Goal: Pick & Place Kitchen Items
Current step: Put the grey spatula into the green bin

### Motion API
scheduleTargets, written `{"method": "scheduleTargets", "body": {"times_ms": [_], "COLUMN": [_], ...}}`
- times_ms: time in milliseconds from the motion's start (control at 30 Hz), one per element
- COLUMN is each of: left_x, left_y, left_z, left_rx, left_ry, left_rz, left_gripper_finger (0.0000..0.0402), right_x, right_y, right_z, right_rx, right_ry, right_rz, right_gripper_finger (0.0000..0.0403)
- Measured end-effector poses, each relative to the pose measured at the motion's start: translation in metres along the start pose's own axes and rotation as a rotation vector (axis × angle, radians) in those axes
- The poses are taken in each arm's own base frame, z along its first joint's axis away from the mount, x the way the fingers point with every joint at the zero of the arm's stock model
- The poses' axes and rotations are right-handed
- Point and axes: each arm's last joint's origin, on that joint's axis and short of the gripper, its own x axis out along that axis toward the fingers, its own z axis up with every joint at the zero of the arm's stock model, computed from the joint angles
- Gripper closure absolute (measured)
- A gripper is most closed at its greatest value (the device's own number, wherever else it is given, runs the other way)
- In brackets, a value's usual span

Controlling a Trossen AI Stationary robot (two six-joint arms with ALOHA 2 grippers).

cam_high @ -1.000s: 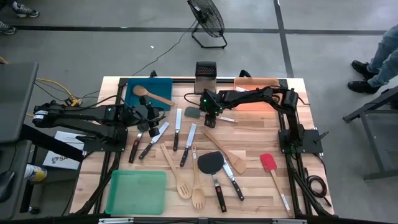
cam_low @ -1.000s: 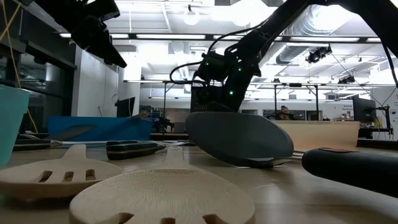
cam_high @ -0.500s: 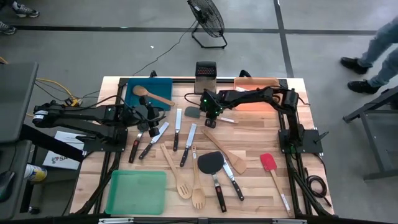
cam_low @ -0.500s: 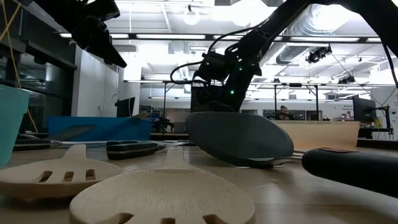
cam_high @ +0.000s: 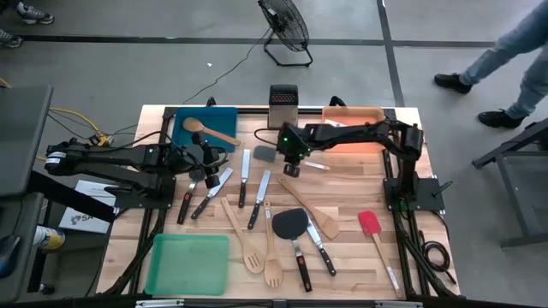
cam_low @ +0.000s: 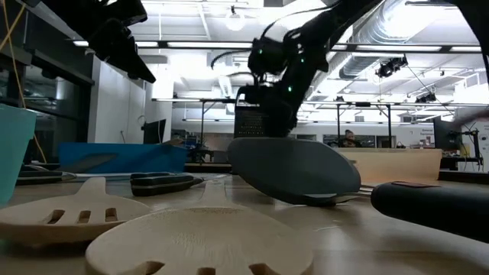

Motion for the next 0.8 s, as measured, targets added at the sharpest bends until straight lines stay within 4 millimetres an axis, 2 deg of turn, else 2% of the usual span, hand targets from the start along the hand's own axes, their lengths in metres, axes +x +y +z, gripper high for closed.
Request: {"method": "scheduleTargets", "body": {"times_ms": [233,567,667,800], "left_x": [0.0,-0.001,-0.002,-0.004], "left_y": [0.0,-0.001,-0.002,-0.003], "left_z": [0.001,0.015,0.022,0.03], "left_rx": [-0.017,-0.08,-0.08,-0.104], "left_ry": [-0.009,-0.149,-0.209,-0.292], "left_rz": [-0.001,-0.043,-0.094,-0.137], "left_gripper_finger": [0.0255,0.0255,0.0255,0.0255], "right_x": [-0.043,-0.119,-0.135,-0.145], "right_y": [0.006,0.022,0.032,0.046], "right_z": [0.013,0.039,0.049,0.058], "right_rx": [-0.013,-0.061,-0.101,-0.168], "right_ry": [-0.133,-0.523,-0.665,-0.804], "right_rz": [-0.03,0.005,0.066,0.134], "right_gripper_finger": [0.0357,0.0357,0.0357,0.0357]}}
